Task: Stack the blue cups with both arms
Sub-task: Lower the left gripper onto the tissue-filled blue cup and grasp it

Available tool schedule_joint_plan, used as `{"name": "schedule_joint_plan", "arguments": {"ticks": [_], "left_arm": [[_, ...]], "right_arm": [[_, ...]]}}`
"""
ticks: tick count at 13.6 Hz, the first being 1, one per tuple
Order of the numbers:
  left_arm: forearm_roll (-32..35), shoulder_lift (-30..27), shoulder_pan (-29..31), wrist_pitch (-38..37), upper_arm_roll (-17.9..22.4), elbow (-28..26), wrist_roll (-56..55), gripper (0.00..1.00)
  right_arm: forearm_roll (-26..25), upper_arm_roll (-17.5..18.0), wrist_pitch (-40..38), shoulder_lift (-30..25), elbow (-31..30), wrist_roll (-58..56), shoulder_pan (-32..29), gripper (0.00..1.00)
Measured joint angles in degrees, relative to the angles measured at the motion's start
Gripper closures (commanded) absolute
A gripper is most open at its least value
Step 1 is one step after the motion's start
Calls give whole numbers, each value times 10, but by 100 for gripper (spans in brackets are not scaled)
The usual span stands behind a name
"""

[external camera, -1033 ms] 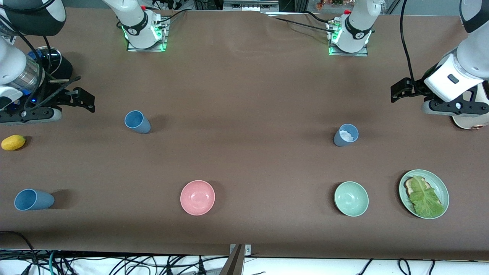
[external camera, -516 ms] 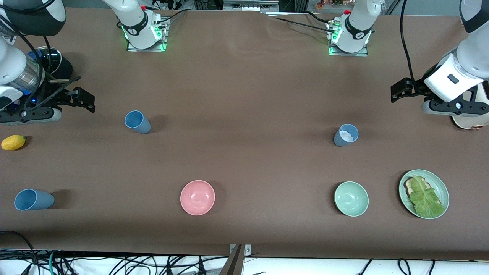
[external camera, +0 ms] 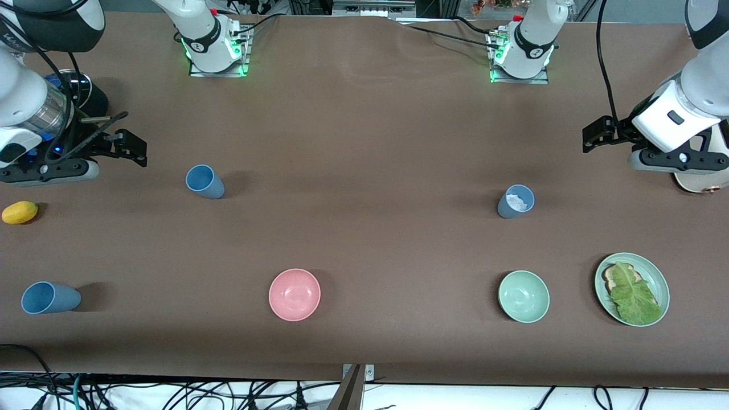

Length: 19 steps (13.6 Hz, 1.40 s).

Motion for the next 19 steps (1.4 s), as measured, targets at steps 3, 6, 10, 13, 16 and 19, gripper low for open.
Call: {"name": "schedule_joint_plan", "arguments": {"ticks": [3, 6, 10, 13, 16, 19], "left_arm": [[0, 26, 0, 0, 0, -7, 0, 0], [0, 64, 1, 9, 0, -13, 0, 0], [0, 103, 1, 88, 0, -53, 21, 0], [0, 115, 0, 245, -2, -160, 33, 1], [0, 134, 0, 362, -10, -249, 68, 21], [0, 165, 10, 398, -8, -268, 103, 82]], "right_arm": [[0, 0, 0, 0, 0, 0, 0, 0], [0, 0, 0, 0, 0, 0, 0, 0], [0, 0, 0, 0, 0, 0, 0, 0], [0, 0, 0, 0, 1, 0, 0, 0], [0, 0, 1, 0, 1, 0, 0, 0], [0, -1, 1, 0, 1, 1, -1, 0]]}}
